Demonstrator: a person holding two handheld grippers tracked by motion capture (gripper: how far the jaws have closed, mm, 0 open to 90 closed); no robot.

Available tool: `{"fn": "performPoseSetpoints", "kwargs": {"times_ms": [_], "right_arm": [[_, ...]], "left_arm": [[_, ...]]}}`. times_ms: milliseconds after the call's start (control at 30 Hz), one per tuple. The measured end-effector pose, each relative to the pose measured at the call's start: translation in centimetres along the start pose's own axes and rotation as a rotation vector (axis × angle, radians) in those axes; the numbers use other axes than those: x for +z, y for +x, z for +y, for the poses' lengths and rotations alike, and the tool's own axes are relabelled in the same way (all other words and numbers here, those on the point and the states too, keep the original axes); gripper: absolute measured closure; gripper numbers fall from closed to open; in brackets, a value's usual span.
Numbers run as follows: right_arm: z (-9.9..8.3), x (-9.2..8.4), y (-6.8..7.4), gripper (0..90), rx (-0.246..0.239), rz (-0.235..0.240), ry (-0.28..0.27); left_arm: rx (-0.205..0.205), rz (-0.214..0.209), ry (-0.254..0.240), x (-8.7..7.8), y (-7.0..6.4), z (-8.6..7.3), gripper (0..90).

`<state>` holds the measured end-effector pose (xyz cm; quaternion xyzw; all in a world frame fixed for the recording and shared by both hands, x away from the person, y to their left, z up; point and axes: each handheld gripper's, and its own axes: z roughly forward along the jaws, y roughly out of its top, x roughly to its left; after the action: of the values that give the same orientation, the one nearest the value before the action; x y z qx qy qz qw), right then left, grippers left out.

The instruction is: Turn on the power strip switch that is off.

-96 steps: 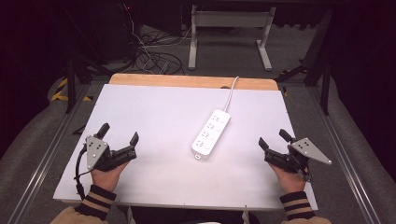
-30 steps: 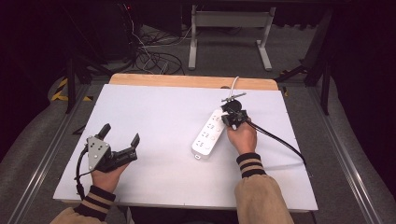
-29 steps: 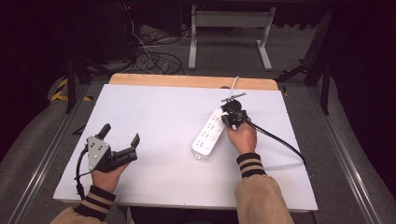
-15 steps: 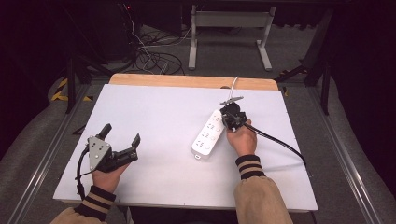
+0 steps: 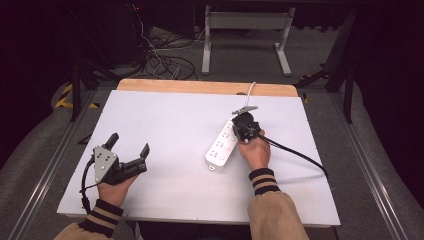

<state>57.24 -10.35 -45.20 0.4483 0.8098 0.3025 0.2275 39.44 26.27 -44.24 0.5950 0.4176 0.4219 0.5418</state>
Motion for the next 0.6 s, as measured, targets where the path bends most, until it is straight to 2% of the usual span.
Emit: {"fn": "performPoseSetpoints", "kwargs": {"times_ms": [67,133,200,233,300,367,433,467,567,600], "right_arm": [[-0.1,0.0,-0.1,90.0,0.006,0.008,-0.011],[-0.4,0.0,-0.4,90.0,0.034,0.019,-0.039],[-0.6,-0.1,-0.4,90.0,0.028,-0.004,-0.055],[-0.7,-0.2,-0.6,90.0,0.027,-0.016,-0.057],[-0.9,-0.3,-1.0,90.0,0.045,-0.006,-0.058],[-1.0,-0.5,-1.1,90.0,0.039,-0.013,-0.048],[-0.9,-0.4,-1.2,90.0,0.045,0.028,-0.037],[-0.8,-0.4,-1.1,90.0,0.047,0.032,-0.03],[-1.0,-0.3,-0.8,90.0,0.038,-0.001,-0.045],[-1.1,-0.3,-0.8,90.0,0.042,0.001,-0.049]], "left_arm": [[0.001,0.001,-0.007,-0.1,0.0,0.0,0.8],[0.001,0.004,-0.002,-0.1,0.0,0.0,0.9],[0.004,0.003,0.003,0.0,0.0,-0.1,0.9],[0.004,0.003,0.004,0.0,0.0,-0.1,0.9],[0.006,0.004,0.003,0.0,0.0,-0.1,0.9],[0.005,0.004,0.003,0.0,0.0,-0.1,0.9],[0.004,0.003,0.002,0.0,0.0,-0.1,0.9],[0.004,0.004,0.003,0.0,0.0,-0.1,0.9],[0.004,0.004,0.003,0.0,-0.1,-0.1,0.9],[0.005,0.003,0.003,-0.1,-0.1,0.0,0.9]]}}
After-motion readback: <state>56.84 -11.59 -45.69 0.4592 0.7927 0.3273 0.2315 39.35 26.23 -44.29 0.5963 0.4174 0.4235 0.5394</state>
